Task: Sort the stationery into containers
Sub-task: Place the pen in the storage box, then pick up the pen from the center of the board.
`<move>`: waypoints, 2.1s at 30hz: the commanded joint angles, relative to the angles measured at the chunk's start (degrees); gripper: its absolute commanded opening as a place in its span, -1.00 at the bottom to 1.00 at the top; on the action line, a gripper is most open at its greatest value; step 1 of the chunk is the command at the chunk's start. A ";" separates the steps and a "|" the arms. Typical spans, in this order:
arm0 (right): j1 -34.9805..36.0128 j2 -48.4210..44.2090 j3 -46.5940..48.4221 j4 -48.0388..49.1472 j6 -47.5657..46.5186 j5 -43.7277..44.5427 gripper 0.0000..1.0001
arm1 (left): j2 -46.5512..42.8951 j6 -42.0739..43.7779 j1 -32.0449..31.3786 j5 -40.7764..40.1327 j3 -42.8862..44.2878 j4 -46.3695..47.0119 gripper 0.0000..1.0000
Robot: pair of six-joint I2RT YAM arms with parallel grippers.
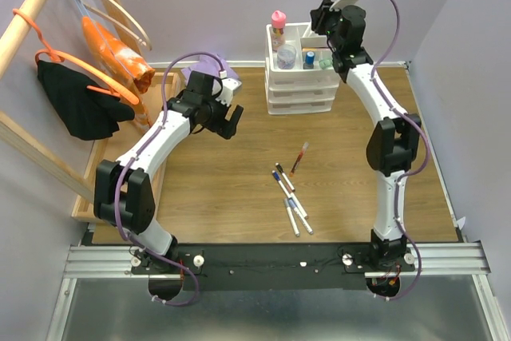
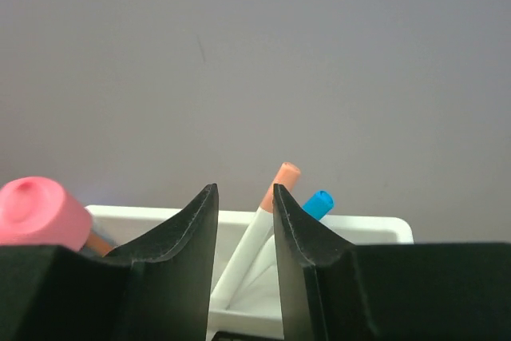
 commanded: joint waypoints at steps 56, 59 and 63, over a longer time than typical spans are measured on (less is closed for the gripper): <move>33.13 -33.39 -65.59 -47.73 2.49 -12.86 -0.28 | -16.76 -10.36 0.26 -4.43 -21.45 15.37 0.96; 33.05 -33.92 -64.88 -48.08 2.41 -10.85 -0.29 | -16.41 -10.53 0.44 -4.25 -21.10 15.19 0.96; 33.13 -33.22 -64.88 -48.52 2.23 -10.14 -0.28 | -15.88 -10.97 0.61 -3.90 -20.49 15.28 0.96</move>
